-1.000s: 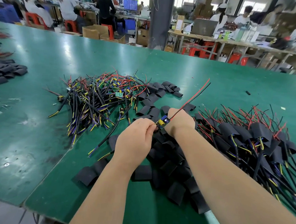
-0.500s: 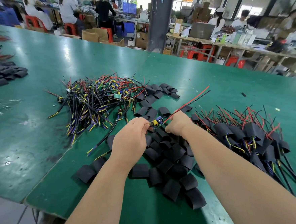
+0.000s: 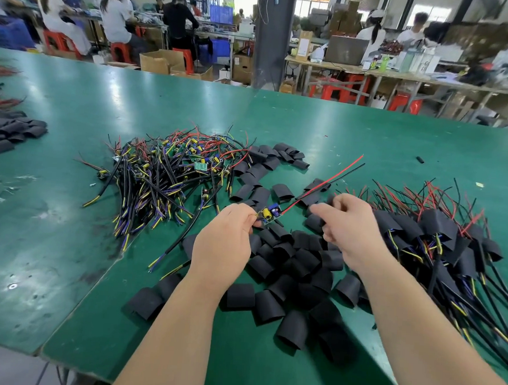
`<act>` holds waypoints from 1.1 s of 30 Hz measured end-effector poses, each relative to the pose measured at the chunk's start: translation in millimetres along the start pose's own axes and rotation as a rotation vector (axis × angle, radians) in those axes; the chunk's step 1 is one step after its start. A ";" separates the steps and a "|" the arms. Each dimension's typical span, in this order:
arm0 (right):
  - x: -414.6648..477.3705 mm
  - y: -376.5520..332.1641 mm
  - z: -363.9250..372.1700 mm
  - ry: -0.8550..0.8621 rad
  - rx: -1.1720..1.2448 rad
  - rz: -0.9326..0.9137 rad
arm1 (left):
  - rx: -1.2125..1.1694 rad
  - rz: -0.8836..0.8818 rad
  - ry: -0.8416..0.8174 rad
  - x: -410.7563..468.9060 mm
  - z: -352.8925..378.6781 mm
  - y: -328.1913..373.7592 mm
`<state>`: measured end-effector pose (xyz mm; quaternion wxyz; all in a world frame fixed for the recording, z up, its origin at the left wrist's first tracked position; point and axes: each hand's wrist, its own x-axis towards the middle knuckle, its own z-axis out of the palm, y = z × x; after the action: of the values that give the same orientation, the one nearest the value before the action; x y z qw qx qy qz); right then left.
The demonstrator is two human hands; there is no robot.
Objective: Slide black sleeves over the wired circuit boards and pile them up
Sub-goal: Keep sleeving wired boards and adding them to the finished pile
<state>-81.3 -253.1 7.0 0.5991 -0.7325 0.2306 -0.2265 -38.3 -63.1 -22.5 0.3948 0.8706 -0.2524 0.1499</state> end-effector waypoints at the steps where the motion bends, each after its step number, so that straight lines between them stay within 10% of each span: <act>1: -8.9 -0.6 -7.8 -0.051 0.194 0.052 | 0.005 -0.009 -0.010 0.7 0.3 0.1; 13: -35.9 2.0 -42.4 0.106 1.256 0.121 | -0.013 0.020 -0.075 -1.5 1.8 1.7; 27: -41.1 0.7 -41.5 0.069 1.254 0.139 | 0.056 -0.012 -0.218 -3.2 0.9 9.4; 33: -42.9 8.3 -31.6 -0.083 0.893 0.040 | -0.027 0.033 -0.146 -6.5 2.8 9.4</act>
<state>-135.0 -252.8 2.2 0.8696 -0.4059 0.1001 -0.2626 -48.7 -68.4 -21.6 0.3845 0.8696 -0.2968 0.0891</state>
